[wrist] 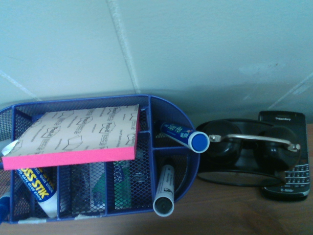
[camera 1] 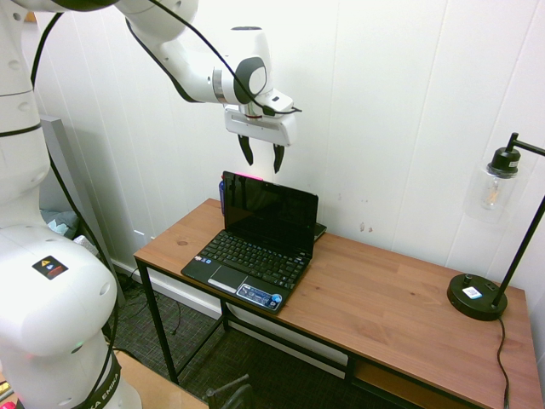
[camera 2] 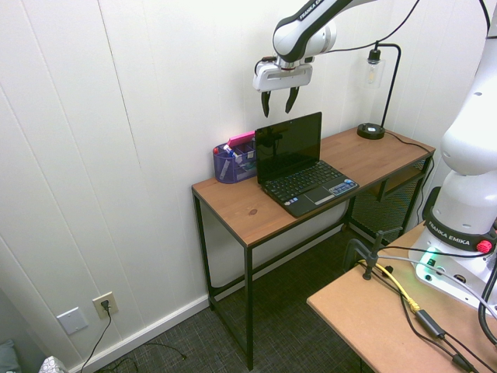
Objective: Close the laptop lid
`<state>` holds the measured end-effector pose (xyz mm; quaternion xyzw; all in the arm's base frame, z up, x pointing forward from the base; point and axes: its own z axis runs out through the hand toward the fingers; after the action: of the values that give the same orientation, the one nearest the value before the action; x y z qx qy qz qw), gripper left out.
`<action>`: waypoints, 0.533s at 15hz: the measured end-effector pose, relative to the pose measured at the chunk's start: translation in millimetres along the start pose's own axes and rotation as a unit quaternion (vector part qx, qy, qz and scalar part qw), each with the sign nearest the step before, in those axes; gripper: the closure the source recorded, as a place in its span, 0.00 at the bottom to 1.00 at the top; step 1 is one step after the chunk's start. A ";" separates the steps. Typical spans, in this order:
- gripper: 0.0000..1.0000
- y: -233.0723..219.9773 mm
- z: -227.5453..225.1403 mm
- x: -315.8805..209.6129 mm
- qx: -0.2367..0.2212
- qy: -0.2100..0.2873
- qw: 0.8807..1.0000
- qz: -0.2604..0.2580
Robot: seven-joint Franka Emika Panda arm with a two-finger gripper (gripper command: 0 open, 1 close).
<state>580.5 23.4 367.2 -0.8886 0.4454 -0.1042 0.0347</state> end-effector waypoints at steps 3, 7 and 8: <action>1.00 -7.2 14.6 -0.8 0.000 0.001 1.000 0.012; 1.00 -10.9 28.5 -5.1 -0.004 0.000 1.000 0.021; 1.00 -11.1 29.7 -5.3 -0.004 0.000 1.000 0.023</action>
<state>592.6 33.4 339.1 -0.8780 0.4665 -0.1019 0.0334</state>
